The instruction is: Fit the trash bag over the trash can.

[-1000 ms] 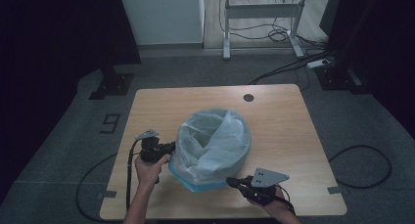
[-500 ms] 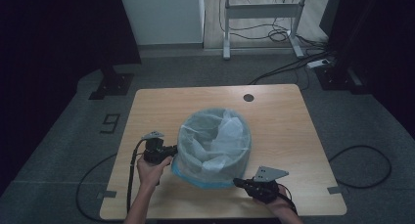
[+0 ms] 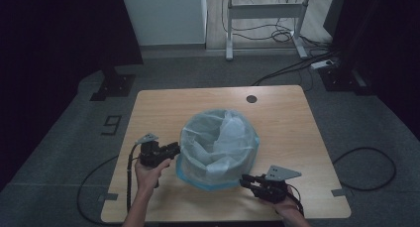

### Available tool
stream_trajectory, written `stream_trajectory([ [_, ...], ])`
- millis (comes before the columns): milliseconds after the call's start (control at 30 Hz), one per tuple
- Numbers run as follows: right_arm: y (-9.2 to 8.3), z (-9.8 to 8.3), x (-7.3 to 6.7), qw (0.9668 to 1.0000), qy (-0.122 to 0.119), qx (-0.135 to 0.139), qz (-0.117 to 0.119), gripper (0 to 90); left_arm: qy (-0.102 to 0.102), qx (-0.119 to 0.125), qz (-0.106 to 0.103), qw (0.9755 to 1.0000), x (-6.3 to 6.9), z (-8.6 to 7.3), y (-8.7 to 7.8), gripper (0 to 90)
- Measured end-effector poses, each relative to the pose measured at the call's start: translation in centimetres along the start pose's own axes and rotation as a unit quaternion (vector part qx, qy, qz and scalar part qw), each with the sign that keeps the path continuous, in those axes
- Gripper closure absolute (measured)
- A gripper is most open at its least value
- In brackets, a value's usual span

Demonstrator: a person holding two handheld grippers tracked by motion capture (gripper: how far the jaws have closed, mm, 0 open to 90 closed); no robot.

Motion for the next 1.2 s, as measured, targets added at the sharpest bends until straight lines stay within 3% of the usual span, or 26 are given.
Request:
stream_trajectory([
  [67, -0.5, 0.5, 0.3, 0.9998, 0.011, 0.015, -0.006, 57.1, 0.008, 0.008, 0.002, 0.9999, 0.0, 0.2, -0.9, 46.7],
  [100, -0.5, 0.5, 0.3, 0.9998, 0.011, 0.015, -0.006, 57.1, 0.008, 0.008, 0.002, 0.9999, 0.0, 0.2, -0.9, 44.3],
  [233, -1.8, 1.3, 1.0, 0.9986, 0.024, 0.043, -0.022, 44.6, 0.04, 0.025, -0.005, 0.9989, 0.7, 0.8, -2.7, 39.6],
  [267, -2.0, 1.3, 1.2, 0.9984, 0.026, 0.044, -0.024, 42.6, 0.04, 0.025, -0.005, 0.9989, 0.7, 0.8, -2.7, 38.9],
  [400, -2.9, 1.1, 2.2, 0.9977, 0.033, 0.05, -0.031, 37.9, 0.089, 0.026, -0.028, 0.9953, 1.9, 1.9, -3.8, 37.5],
  [533, -3.8, 0.9, 3.4, 0.9969, 0.039, 0.056, -0.039, 36.7, 0.113, 0.028, -0.049, 0.9919, 2.7, 2.7, -4.1, 36.3],
  [600, -3.9, 0.9, 3.6, 0.9968, 0.04, 0.057, -0.04, 36.4, 0.124, 0.025, -0.064, 0.9898, 3.0, 3.1, -4.1, 36.1],
  [667, -4.3, 0.8, 4.7, 0.9961, 0.045, 0.058, -0.05, 35.9, 0.143, 0.015, -0.084, 0.9861, 3.5, 3.7, -3.9, 35.8],
  [700, -4.3, 0.8, 4.7, 0.9961, 0.045, 0.058, -0.05, 35.9, 0.143, 0.015, -0.084, 0.9861, 3.5, 3.7, -3.9, 35.6],
  [833, -4.4, 0.5, 6.0, 0.9952, 0.055, 0.053, -0.061, 35.2, 0.169, -0.006, -0.11, 0.9795, 4.5, 4.8, -3.1, 35.5],
  [867, -4.4, 0.5, 6.1, 0.9951, 0.056, 0.053, -0.062, 35.2, 0.169, -0.006, -0.11, 0.9795, 4.5, 4.8, -3.1, 35.5],
  [1000, -4.5, 0.4, 6.3, 0.9946, 0.061, 0.053, -0.065, 35.4, 0.176, -0.021, -0.134, 0.9751, 4.9, 5.7, -2.3, 36.8],
  [1200, -4.8, 0.3, 6.9, 0.9938, 0.068, 0.056, -0.068, 36.4, 0.18, -0.031, -0.144, 0.9726, 5.2, 6.9, -1.2, 36.8],
])
Point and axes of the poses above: each handheld gripper's, and its own axes: y roughly forward along the jaws, z roughly out of its top, x roughly to its right, the point moved 7 cm from there along y, roughly forward along the jaws, and after that the axes turned 15 degrees about -z, right-handed, at the moved point
